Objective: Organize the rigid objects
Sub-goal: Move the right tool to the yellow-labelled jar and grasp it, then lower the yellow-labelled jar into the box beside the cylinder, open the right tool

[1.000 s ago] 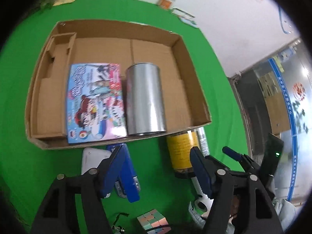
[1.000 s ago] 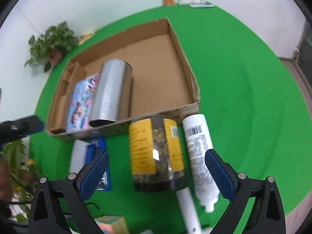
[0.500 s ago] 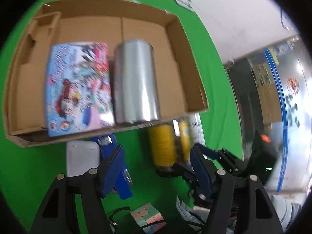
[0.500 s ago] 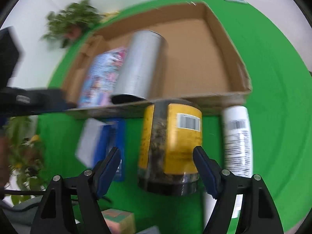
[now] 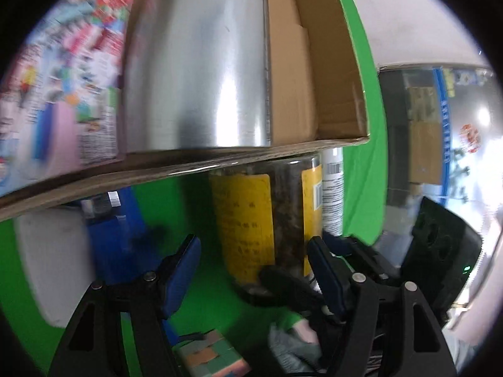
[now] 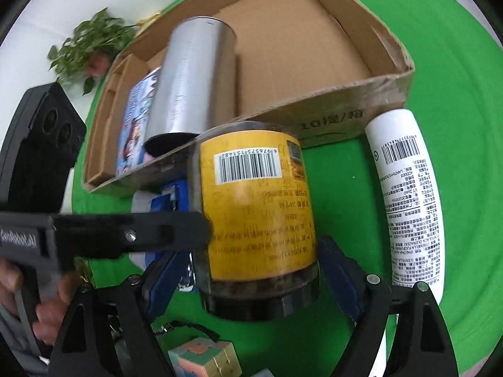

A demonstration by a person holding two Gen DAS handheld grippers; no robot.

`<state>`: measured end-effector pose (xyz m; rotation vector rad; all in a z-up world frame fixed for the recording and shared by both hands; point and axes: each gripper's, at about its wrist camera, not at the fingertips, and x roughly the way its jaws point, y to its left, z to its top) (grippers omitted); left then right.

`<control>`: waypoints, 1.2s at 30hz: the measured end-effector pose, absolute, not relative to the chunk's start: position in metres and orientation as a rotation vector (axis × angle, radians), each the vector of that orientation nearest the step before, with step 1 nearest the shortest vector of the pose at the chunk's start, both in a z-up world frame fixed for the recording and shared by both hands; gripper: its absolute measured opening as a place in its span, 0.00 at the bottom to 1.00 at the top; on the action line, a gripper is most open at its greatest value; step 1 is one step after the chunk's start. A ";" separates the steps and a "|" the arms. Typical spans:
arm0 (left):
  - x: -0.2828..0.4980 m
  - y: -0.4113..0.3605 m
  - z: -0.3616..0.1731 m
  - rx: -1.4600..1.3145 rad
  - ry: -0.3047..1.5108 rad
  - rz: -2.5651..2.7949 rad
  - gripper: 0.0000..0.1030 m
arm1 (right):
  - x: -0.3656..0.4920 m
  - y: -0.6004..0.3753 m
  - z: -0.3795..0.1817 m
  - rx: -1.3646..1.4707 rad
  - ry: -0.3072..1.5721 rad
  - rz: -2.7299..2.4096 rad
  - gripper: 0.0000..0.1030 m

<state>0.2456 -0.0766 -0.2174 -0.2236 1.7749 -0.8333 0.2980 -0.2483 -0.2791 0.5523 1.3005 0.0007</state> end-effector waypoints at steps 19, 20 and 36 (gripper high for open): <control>0.238 -0.109 -0.114 -0.177 1.586 -0.999 0.73 | 0.320 -0.213 -0.208 0.456 1.210 -0.027 0.81; 0.244 -0.111 -0.103 -0.174 1.560 -0.997 0.73 | 0.325 -0.212 -0.197 0.461 1.197 -0.033 0.81; 0.324 -0.146 -0.121 -0.236 1.555 -0.872 0.72 | 0.443 -0.283 -0.193 0.484 1.195 0.044 0.81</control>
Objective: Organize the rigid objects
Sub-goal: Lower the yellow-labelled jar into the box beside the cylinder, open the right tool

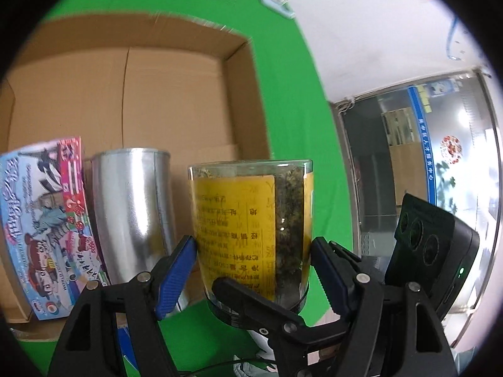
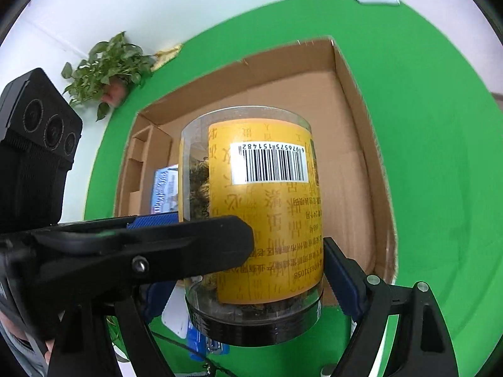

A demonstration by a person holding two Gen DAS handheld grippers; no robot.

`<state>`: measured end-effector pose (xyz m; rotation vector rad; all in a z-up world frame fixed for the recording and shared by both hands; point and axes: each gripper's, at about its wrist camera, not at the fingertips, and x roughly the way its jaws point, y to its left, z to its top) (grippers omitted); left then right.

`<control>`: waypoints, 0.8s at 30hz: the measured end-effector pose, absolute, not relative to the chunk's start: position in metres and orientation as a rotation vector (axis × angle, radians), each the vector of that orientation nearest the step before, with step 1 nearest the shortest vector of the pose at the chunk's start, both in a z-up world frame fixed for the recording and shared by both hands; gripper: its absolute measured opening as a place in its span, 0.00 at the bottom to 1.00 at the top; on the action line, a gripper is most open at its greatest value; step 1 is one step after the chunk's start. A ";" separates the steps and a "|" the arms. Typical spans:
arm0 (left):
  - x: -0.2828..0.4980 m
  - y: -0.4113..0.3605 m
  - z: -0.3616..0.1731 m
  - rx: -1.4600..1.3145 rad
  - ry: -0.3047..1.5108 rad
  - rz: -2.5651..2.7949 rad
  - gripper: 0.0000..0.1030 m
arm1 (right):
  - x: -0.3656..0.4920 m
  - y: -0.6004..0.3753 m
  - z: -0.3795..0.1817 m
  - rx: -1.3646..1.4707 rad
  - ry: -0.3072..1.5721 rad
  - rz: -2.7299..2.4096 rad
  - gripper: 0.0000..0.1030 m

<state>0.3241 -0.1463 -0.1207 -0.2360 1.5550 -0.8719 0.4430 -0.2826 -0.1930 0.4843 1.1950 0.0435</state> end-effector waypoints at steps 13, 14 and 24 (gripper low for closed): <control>0.318 -0.123 -0.132 -0.149 1.605 -0.806 0.66 | 0.433 -0.309 -0.239 0.476 1.255 0.128 0.82; 0.317 -0.115 -0.126 -0.150 1.589 -0.804 0.66 | 0.434 -0.316 -0.238 0.497 1.243 0.123 0.82; 0.298 -0.069 -0.093 -0.165 1.408 -0.715 0.67 | 0.435 -0.304 -0.226 0.445 1.248 0.103 0.69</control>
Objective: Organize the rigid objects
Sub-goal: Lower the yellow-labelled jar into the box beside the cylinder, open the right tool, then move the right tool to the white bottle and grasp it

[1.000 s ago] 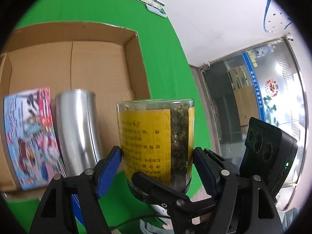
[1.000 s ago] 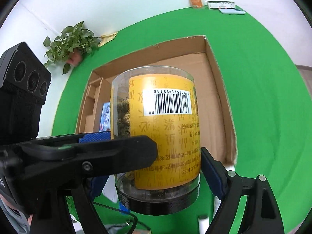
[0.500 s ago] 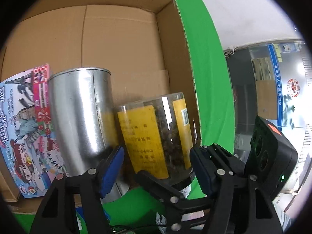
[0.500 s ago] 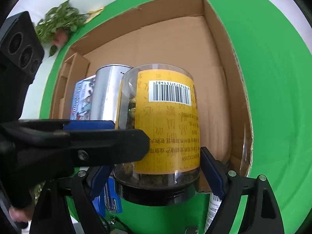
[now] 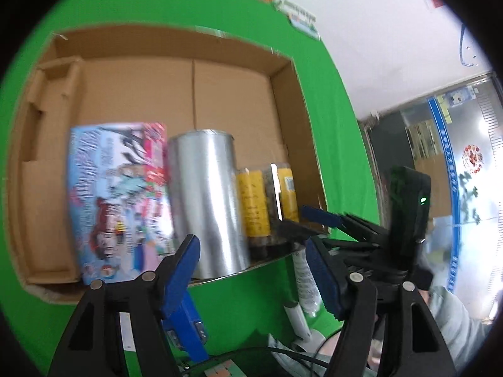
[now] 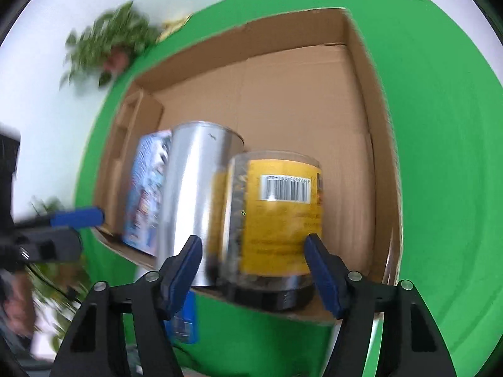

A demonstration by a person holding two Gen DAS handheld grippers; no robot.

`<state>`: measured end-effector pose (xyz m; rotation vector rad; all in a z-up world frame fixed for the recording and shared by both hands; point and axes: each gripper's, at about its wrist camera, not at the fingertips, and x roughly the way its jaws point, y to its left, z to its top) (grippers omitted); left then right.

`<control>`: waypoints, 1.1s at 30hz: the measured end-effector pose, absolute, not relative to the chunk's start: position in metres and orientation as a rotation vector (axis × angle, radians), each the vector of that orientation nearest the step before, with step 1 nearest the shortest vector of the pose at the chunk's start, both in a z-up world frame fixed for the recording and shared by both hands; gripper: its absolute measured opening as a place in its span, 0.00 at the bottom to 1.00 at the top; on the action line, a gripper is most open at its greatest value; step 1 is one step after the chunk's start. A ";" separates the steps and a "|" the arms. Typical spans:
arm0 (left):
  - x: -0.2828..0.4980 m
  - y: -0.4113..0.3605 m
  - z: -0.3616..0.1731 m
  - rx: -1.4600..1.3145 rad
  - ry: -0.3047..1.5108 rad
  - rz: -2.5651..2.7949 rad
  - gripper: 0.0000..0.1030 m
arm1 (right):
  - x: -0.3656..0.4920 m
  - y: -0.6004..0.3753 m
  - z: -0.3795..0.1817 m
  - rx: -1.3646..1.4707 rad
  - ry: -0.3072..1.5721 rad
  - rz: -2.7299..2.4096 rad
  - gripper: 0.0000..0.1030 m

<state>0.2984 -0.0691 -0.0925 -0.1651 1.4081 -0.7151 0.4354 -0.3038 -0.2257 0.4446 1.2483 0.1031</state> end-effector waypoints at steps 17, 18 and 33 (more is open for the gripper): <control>0.247 -0.003 -0.036 -0.075 1.055 -0.650 0.03 | 0.272 -0.265 -0.079 0.323 0.943 -0.133 0.34; 0.242 -0.003 -0.034 -0.083 1.035 -0.666 0.03 | 0.262 -0.263 -0.075 0.330 0.931 -0.147 0.51; 0.205 -0.009 -0.035 -0.104 1.072 -0.699 0.82 | 0.174 -0.279 -0.164 0.347 1.191 -0.166 0.94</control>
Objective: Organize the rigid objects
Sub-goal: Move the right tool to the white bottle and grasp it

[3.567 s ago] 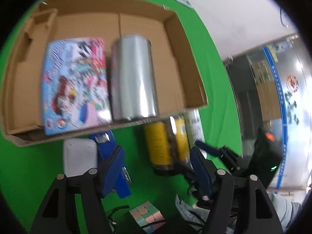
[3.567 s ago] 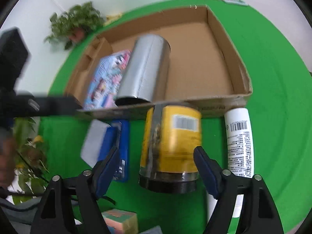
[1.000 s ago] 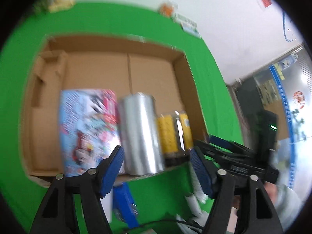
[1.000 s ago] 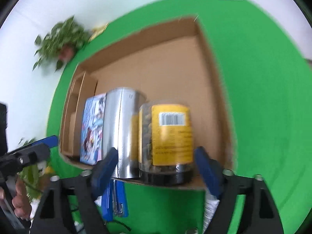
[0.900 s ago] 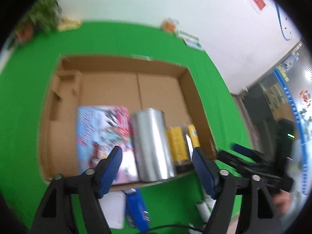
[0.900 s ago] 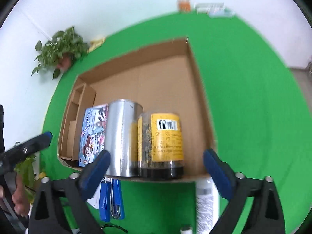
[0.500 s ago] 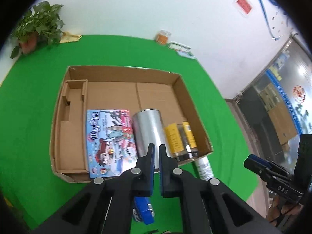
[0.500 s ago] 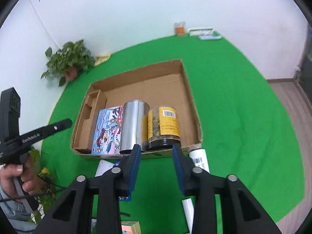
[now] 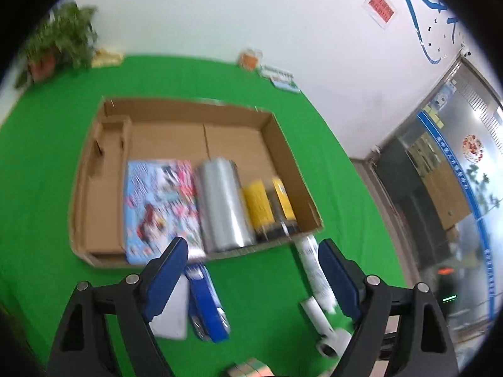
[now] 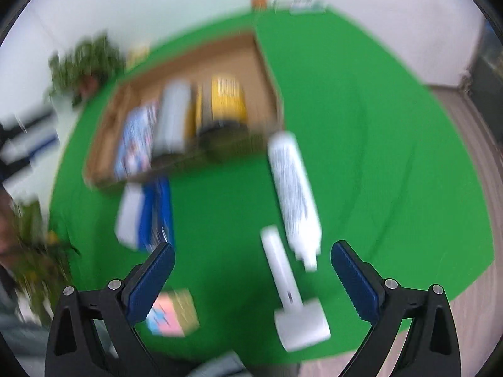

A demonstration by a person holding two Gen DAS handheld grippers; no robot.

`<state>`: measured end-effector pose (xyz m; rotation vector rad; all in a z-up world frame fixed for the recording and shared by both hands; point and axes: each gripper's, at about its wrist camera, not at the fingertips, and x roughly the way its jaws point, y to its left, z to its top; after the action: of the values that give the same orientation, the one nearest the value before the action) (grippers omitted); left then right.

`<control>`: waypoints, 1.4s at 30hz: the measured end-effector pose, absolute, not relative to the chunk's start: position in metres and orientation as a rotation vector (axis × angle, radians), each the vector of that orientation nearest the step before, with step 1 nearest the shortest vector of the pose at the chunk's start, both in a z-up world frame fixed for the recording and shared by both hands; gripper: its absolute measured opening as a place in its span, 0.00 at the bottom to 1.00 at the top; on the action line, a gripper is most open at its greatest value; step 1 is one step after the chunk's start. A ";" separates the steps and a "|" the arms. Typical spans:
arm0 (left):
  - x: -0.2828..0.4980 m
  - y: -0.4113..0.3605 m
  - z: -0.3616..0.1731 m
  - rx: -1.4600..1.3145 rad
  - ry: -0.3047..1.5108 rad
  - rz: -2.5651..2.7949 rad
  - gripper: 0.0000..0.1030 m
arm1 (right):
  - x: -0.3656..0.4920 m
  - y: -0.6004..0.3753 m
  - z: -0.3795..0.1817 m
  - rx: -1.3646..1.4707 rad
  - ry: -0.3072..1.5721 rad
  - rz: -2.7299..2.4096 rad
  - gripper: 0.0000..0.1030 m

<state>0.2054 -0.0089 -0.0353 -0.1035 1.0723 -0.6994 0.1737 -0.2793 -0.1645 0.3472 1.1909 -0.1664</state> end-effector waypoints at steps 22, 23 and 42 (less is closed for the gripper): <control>0.132 -0.160 -0.150 -0.096 1.615 -0.771 0.82 | 0.101 -0.329 -0.259 0.499 1.275 0.055 0.43; 0.130 -0.167 -0.151 -0.086 1.617 -0.776 0.82 | 0.099 -0.334 -0.256 0.509 1.261 0.048 0.43; 0.185 -0.241 -0.224 -0.043 1.709 -0.738 0.64 | 0.209 -0.369 -0.288 0.582 1.250 0.051 0.47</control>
<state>0.1847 -0.2412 -0.2237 -0.0433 1.7091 -0.7375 0.2087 -0.3694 -0.2881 0.5820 1.2503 0.0511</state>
